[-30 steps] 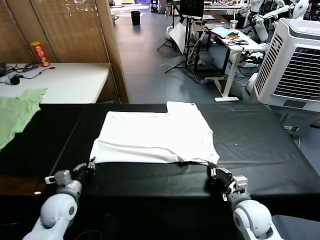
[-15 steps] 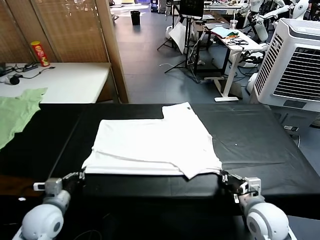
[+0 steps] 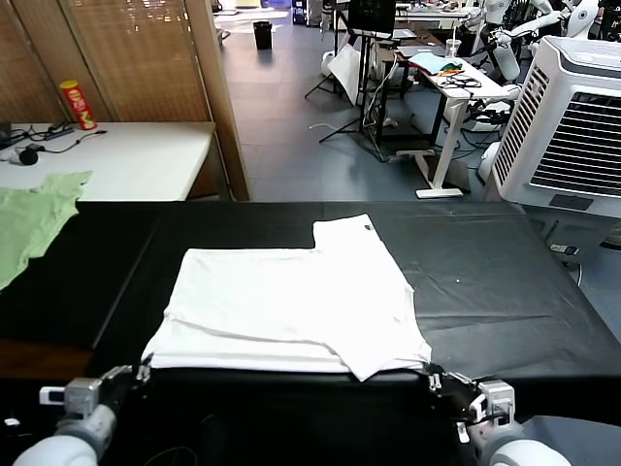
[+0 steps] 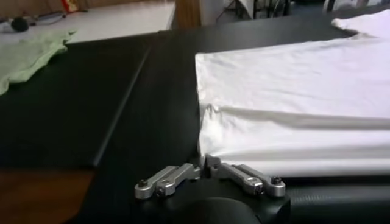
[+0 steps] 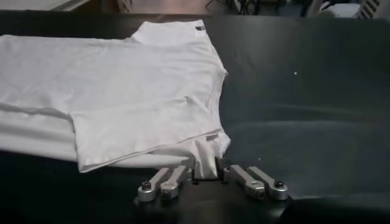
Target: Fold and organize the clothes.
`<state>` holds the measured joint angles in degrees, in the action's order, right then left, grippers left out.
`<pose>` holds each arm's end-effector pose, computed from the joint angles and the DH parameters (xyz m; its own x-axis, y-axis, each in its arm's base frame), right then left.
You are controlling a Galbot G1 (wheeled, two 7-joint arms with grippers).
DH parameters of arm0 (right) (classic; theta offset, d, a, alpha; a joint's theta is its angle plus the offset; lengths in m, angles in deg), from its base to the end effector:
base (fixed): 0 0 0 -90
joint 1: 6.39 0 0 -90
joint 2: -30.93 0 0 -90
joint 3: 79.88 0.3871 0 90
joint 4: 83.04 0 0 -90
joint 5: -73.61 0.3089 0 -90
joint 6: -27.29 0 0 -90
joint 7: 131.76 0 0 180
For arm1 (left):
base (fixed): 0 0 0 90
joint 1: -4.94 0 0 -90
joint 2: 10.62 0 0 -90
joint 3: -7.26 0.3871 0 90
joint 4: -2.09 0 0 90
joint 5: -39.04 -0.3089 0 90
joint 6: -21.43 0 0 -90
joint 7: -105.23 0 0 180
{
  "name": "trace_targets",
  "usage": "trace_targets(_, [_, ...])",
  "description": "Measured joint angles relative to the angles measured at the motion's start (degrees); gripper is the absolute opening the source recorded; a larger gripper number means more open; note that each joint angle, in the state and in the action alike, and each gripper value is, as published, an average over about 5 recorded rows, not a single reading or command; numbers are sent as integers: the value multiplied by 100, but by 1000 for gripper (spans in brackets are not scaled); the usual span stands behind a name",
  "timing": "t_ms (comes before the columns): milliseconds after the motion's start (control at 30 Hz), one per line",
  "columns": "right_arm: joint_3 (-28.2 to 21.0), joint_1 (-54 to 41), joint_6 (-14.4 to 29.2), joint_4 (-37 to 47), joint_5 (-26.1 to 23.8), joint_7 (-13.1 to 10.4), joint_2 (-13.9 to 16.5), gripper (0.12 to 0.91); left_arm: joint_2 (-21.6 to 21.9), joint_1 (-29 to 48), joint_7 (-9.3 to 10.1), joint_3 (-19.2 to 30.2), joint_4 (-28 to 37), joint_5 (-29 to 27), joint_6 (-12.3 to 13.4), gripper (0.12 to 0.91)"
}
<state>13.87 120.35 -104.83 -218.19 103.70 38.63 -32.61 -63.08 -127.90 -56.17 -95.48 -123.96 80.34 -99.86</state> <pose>0.0880 -0.0877 -0.2455 -0.7913 -0.1346 0.5964 -0.1559 0.9876 0.0161 0.0907 0.1688 -0.2604 -0.7870 -0.1037 0.6082 -0.0457 0.9929 0.1102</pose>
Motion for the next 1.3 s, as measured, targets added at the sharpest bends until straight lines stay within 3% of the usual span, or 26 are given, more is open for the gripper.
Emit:
trace_targets(100, [91, -85, 105, -105, 205, 30, 62, 791, -7, -43, 65, -126, -136, 159, -35, 687])
trace_targets(233, [101, -509, 487, 45, 282, 128, 170, 798, 41, 94, 42, -299, -275, 317, -31, 786])
trace_targets(433, [-284, -1925, 904, 1108, 166, 123, 173, 798, 177, 1127, -134, -123, 43, 450, 173, 798])
trace_targets(700, [-1218, -4044, 1016, 2987, -64, -10, -78, 798, 188, 3510, -125, 943, 1562, 886, 42, 798])
trace_targets(1000, [-2024, -5903, 1156, 5189, -287, 80, -656, 798, -7, 5574, -425, 2187, 3350, 940, -93, 798])
trace_targets(1300, [-2303, -6955, 964, 6829, -362, 184, -1249, 798, -219, 6615, -679, 2928, 4686, 859, -363, 798])
